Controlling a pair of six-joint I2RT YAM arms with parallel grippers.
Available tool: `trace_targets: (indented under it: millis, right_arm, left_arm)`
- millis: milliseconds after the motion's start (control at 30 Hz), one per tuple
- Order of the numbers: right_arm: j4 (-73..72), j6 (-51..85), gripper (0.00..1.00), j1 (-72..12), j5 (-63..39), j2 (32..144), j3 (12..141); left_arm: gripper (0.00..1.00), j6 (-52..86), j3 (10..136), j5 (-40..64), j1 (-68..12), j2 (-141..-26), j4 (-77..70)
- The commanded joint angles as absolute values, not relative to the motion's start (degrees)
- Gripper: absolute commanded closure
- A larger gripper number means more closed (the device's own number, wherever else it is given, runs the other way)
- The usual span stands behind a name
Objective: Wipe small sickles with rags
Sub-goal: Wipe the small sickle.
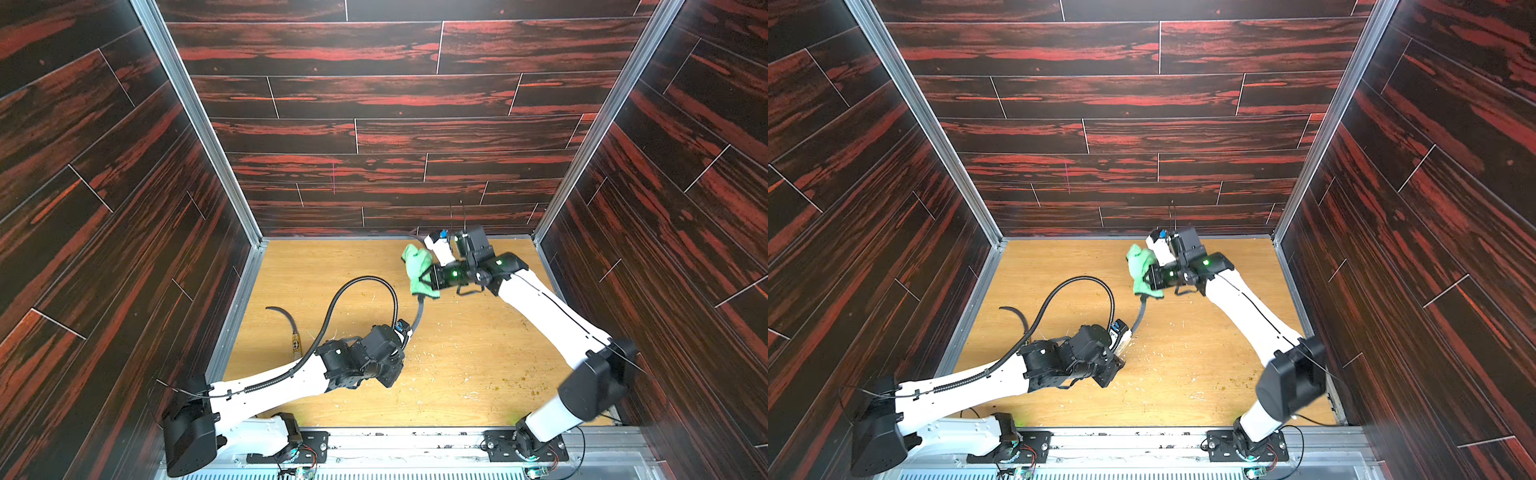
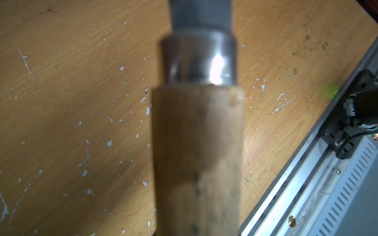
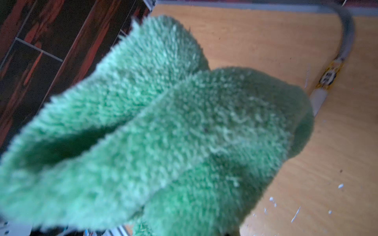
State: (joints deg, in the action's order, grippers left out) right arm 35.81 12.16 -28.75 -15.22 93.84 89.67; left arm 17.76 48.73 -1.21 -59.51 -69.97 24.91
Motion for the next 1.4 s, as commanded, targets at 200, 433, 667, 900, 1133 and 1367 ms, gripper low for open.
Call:
trace_targets:
  millis: [200, 433, 667, 900, 1133, 1367]
  right_arm:
    - [32.11, 14.99, 1.0, -23.56, -15.73, 105.05, 99.84]
    - [31.13, 15.51, 1.0, -22.08, -10.98, 98.87, 93.0]
    - [30.57, 17.99, 1.0, -19.96, -1.22, 88.99, 81.07]
    - [31.87, 18.94, 1.0, -16.79, 1.3, 83.76, 71.21]
    - [32.2, 18.41, 1.0, -16.74, 0.75, 80.12, 64.51]
    - [33.27, 17.36, 1.0, -16.73, 1.06, 79.52, 62.78]
  left_arm:
    - [1.0, 17.15, 48.14, -0.57, -60.42, -68.9, 18.28]
    - [1.0, 20.26, 47.43, -3.68, -60.27, -70.83, 16.57]
    - [1.0, 24.14, 49.51, -5.23, -60.21, -77.48, 15.13]
    - [1.0, 27.71, 53.95, -10.73, -59.93, -84.22, 18.55]
    - [1.0, 28.33, 60.39, -10.97, -57.31, -91.38, 22.14]
    - [1.0, 30.58, 62.01, -4.85, -50.67, -96.41, 20.02]
